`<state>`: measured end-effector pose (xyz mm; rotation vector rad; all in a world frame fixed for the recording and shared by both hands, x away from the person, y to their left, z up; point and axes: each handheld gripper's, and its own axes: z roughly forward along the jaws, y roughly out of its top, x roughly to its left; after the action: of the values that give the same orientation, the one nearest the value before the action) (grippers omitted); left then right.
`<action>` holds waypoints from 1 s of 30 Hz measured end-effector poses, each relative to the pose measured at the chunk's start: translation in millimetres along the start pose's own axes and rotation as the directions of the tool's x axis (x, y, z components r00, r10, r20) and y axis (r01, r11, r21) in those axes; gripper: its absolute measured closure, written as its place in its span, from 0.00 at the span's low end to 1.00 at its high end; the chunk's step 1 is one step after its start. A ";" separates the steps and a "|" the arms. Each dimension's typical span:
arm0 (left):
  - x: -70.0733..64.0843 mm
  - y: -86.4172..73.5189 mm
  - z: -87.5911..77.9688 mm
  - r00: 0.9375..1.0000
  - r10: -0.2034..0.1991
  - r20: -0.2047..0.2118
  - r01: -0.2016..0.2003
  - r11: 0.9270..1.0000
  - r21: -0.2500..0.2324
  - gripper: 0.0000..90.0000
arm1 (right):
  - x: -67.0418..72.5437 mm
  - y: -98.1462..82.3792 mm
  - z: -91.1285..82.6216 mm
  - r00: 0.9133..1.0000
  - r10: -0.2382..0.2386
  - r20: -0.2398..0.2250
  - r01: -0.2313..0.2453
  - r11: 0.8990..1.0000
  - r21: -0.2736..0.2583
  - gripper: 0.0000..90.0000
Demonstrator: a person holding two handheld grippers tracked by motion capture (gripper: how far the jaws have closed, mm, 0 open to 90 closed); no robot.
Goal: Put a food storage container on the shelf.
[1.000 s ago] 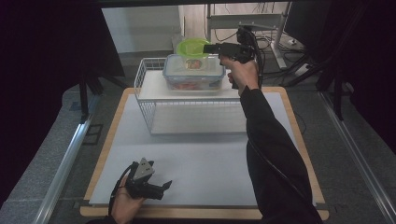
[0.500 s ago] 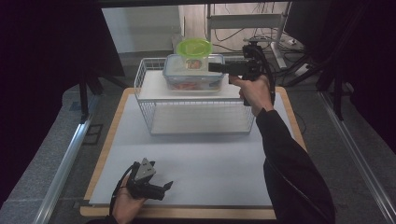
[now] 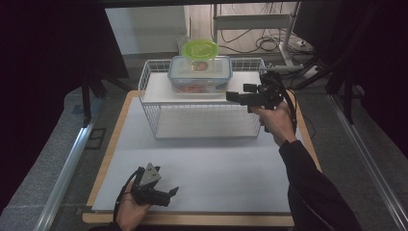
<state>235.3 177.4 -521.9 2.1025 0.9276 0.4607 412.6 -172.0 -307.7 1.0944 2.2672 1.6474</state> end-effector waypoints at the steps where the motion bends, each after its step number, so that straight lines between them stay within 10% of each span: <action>1: 0.0 0.0 0.0 1.000 0.000 0.000 0.000 1.000 0.000 0.03 | 0.2 -4.6 -1.6 1.000 -0.001 -0.002 0.001 1.000 -0.001 0.09; 14: 0.4 -0.3 0.0 1.000 -0.004 0.004 0.004 1.000 -0.004 0.03 | 10.9 -80.2 -16.4 0.983 -0.173 0.055 0.169 0.983 0.073 0.03; 30: 1.2 -2.1 1.1 1.000 -0.005 0.015 0.005 1.000 -0.001 0.03 | 3.5 -190.4 -26.5 0.970 -0.202 0.137 0.183 0.973 0.139 0.02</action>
<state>235.8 178.6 -524.2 2.0990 0.9237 0.4422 306.8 -216.9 -461.8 0.9519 2.3215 1.3201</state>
